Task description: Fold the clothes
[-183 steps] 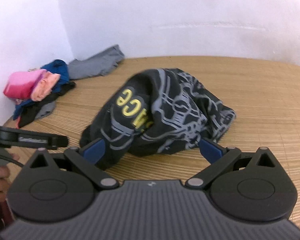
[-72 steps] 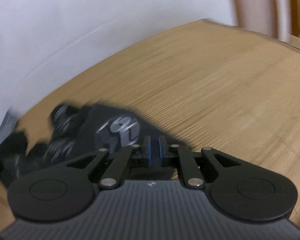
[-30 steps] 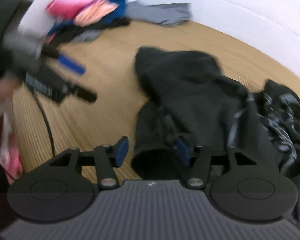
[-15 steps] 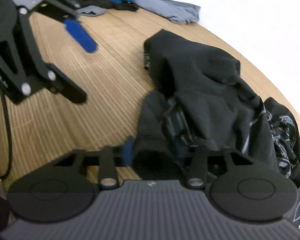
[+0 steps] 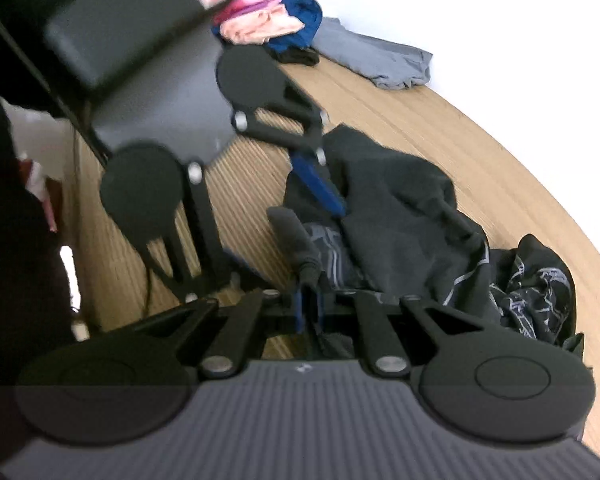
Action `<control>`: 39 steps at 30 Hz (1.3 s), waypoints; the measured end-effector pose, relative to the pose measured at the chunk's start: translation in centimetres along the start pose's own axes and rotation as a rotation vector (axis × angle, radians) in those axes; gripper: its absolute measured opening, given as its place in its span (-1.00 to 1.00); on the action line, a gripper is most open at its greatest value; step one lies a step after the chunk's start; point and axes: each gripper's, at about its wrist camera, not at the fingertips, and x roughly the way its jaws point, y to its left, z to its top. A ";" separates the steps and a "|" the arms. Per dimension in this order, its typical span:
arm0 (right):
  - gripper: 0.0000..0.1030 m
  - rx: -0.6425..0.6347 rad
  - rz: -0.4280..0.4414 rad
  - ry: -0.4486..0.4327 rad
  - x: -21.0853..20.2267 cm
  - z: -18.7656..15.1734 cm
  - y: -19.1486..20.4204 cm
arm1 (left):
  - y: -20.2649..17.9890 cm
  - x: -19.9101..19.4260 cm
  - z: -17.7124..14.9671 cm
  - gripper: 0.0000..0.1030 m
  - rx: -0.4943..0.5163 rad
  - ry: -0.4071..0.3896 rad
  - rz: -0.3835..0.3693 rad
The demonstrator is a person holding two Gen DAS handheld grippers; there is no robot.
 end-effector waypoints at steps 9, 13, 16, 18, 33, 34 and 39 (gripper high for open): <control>-0.35 0.242 -0.123 -0.036 -2.9 -1.9 -3.3 | 0.9 0.1 0.7 -0.89 -0.252 -0.014 0.015; -0.07 0.341 -0.303 0.008 -6.3 -6.6 -6.6 | 2.1 -1.6 -0.6 -0.89 -0.431 0.005 0.041; 0.12 0.228 -0.397 0.130 -6.8 -9.6 -8.6 | 2.8 -1.9 -0.6 -0.88 -0.486 0.021 0.055; 0.12 0.148 -0.416 0.207 -5.9 -11.2 -9.8 | 2.5 -2.1 0.0 -0.88 -0.491 0.038 0.082; 0.12 -0.198 -0.003 0.264 -0.7 -16.9 -18.9 | -1.2 0.1 3.7 -0.86 -0.681 0.182 0.338; 0.12 -0.188 0.009 0.256 -0.7 -17.1 -19.0 | -1.3 0.4 3.6 -0.86 -0.705 0.196 0.353; -0.95 -0.128 0.062 0.249 -1.3 -17.8 -18.1 | -2.0 1.3 3.3 -0.86 -0.797 0.254 0.376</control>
